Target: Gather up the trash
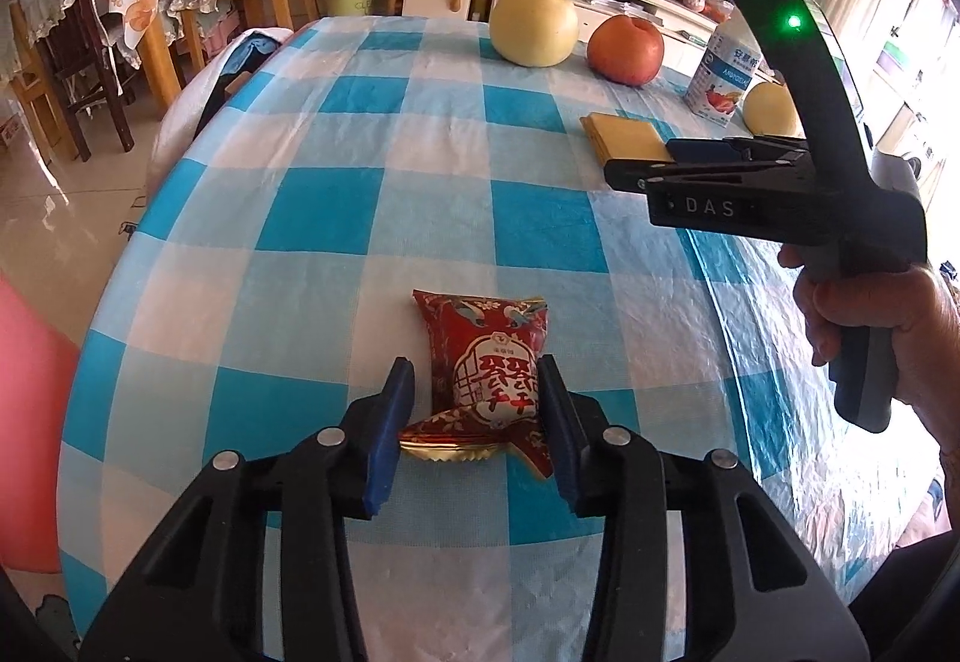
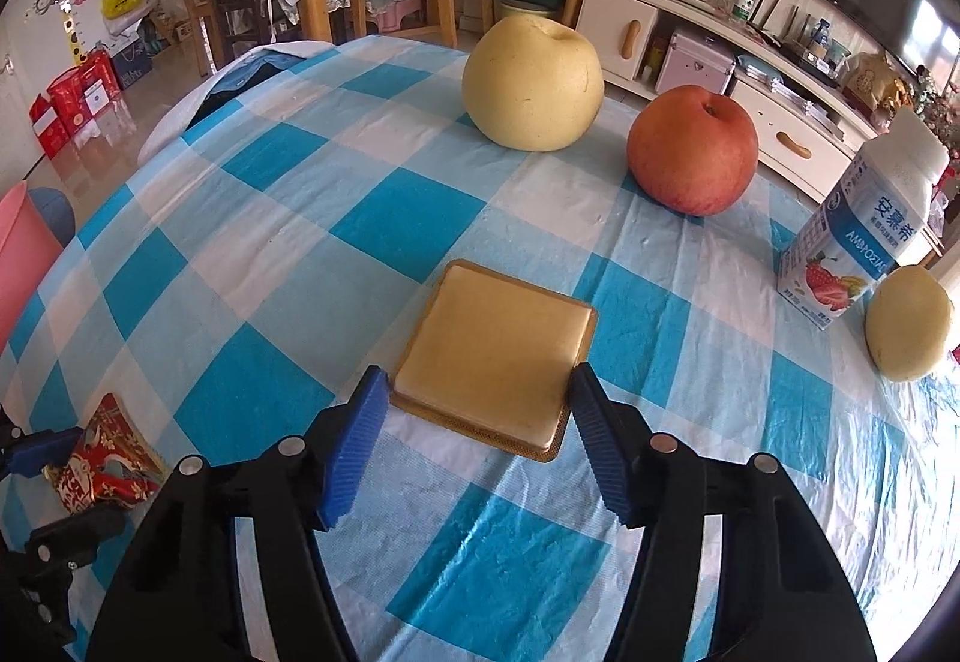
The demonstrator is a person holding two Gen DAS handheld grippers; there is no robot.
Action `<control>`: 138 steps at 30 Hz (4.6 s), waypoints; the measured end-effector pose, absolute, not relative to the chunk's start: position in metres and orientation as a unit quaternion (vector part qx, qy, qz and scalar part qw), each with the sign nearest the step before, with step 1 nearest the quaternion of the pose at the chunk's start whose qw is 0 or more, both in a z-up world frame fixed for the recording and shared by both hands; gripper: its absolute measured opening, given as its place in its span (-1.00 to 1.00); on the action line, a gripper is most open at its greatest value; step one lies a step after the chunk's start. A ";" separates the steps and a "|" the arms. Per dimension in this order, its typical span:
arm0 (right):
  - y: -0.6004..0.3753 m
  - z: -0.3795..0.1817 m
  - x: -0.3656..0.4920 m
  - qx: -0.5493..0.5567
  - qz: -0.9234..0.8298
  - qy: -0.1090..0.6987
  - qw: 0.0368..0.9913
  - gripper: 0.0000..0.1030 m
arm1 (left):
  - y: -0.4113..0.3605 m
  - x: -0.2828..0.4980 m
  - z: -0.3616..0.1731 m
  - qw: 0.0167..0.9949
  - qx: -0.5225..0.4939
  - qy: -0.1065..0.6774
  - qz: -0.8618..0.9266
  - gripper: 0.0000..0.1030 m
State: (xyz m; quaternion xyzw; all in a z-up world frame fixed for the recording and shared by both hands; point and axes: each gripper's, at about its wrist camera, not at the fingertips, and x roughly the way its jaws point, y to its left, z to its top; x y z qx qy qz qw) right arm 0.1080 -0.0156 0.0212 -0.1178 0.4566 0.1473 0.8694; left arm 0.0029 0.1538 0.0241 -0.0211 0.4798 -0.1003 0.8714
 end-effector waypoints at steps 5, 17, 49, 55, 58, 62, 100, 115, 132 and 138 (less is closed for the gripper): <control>-0.015 0.033 0.093 -0.128 0.150 0.448 0.872 0.22 | 0.156 0.004 0.026 0.873 -0.030 0.476 -0.099 -0.21; -0.008 0.075 0.057 -0.120 0.166 0.416 0.886 0.22 | 0.167 -0.002 0.044 0.889 -0.065 0.441 -0.107 -0.26; -0.015 0.104 0.022 -0.104 0.158 0.389 0.902 0.22 | 0.157 -0.011 0.043 0.896 0.015 0.436 -0.078 -0.26; 0.000 0.112 0.010 -0.110 0.172 0.378 0.903 0.22 | 0.176 -0.017 0.063 0.916 -0.009 0.399 -0.049 -0.26; 0.011 0.116 0.004 -0.113 0.182 0.373 0.903 0.22 | 0.188 -0.019 0.072 0.924 -0.022 0.381 -0.034 -0.27; 0.027 0.121 -0.003 -0.116 0.196 0.368 0.902 0.22 | 0.205 -0.022 0.082 0.932 -0.038 0.361 -0.012 -0.29; 0.056 0.094 -0.013 -0.140 0.244 0.402 0.871 0.22 | 0.236 -0.033 0.027 0.873 -0.053 0.483 0.047 -0.49; 0.060 0.092 -0.016 -0.136 0.252 0.406 0.868 0.23 | 0.246 -0.053 0.050 0.892 -0.106 0.438 0.027 -0.07; 0.044 0.107 -0.028 -0.119 0.258 0.394 0.874 0.23 | 0.232 -0.075 0.026 0.874 -0.124 0.459 0.097 -0.31; 0.042 0.115 -0.032 -0.112 0.256 0.383 0.880 0.23 | 0.227 -0.074 0.029 0.882 -0.124 0.450 0.069 -0.39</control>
